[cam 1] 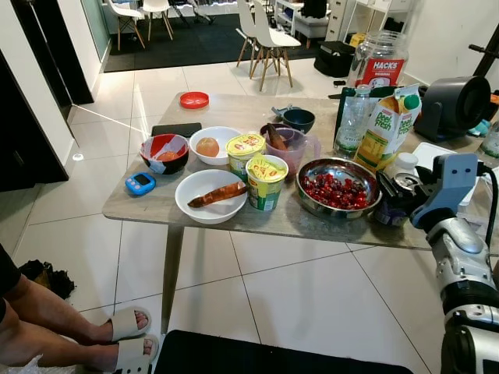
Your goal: Restocking fridge
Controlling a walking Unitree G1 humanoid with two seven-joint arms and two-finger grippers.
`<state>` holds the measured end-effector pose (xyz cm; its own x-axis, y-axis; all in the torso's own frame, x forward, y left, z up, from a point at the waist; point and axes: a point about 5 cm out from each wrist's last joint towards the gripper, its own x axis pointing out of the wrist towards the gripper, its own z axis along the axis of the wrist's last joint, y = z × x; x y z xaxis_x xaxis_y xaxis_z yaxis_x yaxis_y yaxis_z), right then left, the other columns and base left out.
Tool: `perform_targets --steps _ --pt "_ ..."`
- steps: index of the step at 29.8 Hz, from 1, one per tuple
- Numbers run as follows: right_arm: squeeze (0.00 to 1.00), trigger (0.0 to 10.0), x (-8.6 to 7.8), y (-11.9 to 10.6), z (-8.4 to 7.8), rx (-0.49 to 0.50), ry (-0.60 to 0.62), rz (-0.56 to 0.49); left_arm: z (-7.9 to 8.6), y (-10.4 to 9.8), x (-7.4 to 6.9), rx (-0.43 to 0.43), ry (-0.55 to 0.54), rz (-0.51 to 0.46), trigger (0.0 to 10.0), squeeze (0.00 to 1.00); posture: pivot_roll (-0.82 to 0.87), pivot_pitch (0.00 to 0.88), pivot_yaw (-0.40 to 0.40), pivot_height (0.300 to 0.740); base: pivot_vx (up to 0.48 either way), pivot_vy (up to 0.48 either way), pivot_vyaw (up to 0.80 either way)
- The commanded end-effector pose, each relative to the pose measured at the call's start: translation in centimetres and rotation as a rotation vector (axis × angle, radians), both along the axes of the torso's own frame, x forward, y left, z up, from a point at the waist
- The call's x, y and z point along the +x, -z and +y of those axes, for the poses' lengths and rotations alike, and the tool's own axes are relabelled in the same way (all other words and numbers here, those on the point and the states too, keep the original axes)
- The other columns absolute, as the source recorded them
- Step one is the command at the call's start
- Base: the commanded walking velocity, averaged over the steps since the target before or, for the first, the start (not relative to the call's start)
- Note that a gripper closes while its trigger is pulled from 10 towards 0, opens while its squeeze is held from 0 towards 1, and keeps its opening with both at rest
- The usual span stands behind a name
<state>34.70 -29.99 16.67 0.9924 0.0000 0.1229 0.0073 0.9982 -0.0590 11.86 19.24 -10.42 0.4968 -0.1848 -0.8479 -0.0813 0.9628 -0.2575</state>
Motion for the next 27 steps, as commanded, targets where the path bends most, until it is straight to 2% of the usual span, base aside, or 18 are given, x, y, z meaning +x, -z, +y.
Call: perform_targets --steps 1,2,3,16,27 --pt "1.0 10.0 0.22 0.13 -0.08 -0.001 0.043 0.013 0.02 0.09 -0.32 -0.002 -0.007 0.007 10.0 0.0 -0.03 0.0 -0.004 0.74 0.0 0.0 0.0" --pt "1.0 10.0 0.28 0.15 -0.12 -0.005 0.053 0.02 0.02 0.1 -0.36 -0.002 -0.007 0.008 10.0 0.0 -0.03 0.0 -0.004 0.74 0.0 0.0 0.0" --pt "0.0 10.0 0.36 0.26 -0.13 -0.017 0.071 0.032 0.03 0.13 -0.45 -0.002 -0.008 0.01 10.0 0.0 -0.03 0.0 -0.008 0.74 0.0 0.0 0.0" --pt "0.0 10.0 0.59 0.95 -0.03 -0.057 0.107 0.103 -0.02 0.15 -0.5 -0.002 -0.007 0.012 10.0 0.0 -0.03 0.0 -0.009 0.74 0.0 0.0 0.0" --pt "0.0 10.0 0.77 0.98 -0.27 -0.047 0.158 0.121 -0.07 0.12 -0.37 -0.004 -0.007 0.008 10.0 0.0 -0.03 0.0 -0.009 0.74 0.0 0.0 0.0"
